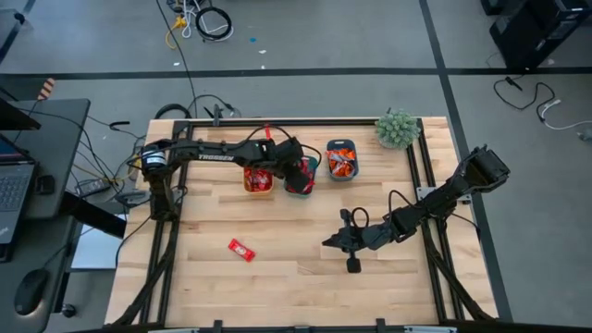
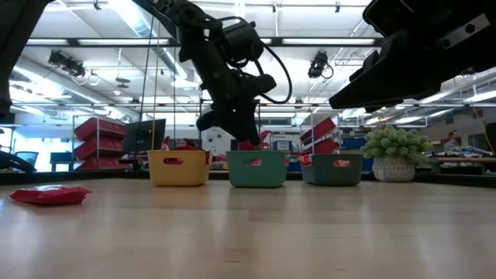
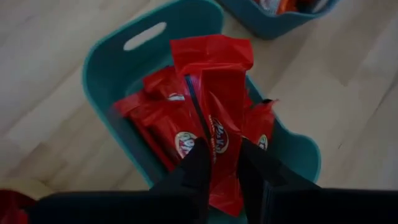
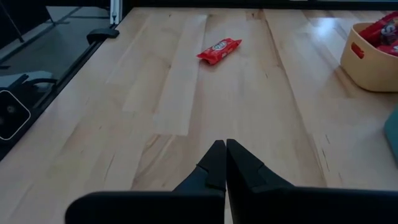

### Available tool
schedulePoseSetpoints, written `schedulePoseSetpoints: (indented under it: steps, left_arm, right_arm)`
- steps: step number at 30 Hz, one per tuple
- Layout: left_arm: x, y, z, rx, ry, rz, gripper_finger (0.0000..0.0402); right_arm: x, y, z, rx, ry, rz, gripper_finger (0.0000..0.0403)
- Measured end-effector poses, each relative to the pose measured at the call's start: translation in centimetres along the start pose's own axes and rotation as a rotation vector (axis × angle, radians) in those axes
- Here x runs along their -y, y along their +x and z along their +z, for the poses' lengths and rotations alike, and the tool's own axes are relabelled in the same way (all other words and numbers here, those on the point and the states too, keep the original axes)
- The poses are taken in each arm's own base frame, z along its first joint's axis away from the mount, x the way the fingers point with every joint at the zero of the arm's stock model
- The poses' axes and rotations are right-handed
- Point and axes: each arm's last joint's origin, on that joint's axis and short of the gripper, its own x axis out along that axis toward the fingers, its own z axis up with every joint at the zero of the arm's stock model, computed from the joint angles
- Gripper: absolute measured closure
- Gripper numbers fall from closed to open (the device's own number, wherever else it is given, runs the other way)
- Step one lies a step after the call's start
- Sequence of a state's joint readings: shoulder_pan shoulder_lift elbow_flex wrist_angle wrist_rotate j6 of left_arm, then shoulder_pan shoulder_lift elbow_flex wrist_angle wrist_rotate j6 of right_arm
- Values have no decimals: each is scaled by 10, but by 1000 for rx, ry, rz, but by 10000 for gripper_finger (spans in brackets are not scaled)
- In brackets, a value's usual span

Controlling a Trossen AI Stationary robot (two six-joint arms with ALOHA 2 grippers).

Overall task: Sort candy
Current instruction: Put the red chocolate into the green bin

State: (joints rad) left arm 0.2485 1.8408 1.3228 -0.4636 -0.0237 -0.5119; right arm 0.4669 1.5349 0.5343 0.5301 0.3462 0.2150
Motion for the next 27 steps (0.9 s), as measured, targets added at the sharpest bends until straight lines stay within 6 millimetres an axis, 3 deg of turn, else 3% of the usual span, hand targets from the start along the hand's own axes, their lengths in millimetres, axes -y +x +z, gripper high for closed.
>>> schedulePoseSetpoints:
  steps: [13,17,22,27]
  left_arm:
    - [4,0,-2,-39,73,-72,217]
    - [6,-4,1,-57,162,-102,203]
    - [30,-24,0,-131,311,-94,244]
    - [64,-36,-34,-234,513,-26,336]
  right_arm:
    - [2,1,-1,-9,-9,-9,403]
    - [2,1,-1,-9,-9,-8,403]
    - [2,1,-1,-15,-11,-10,403]
    - [3,1,-1,-15,-43,-11,403]
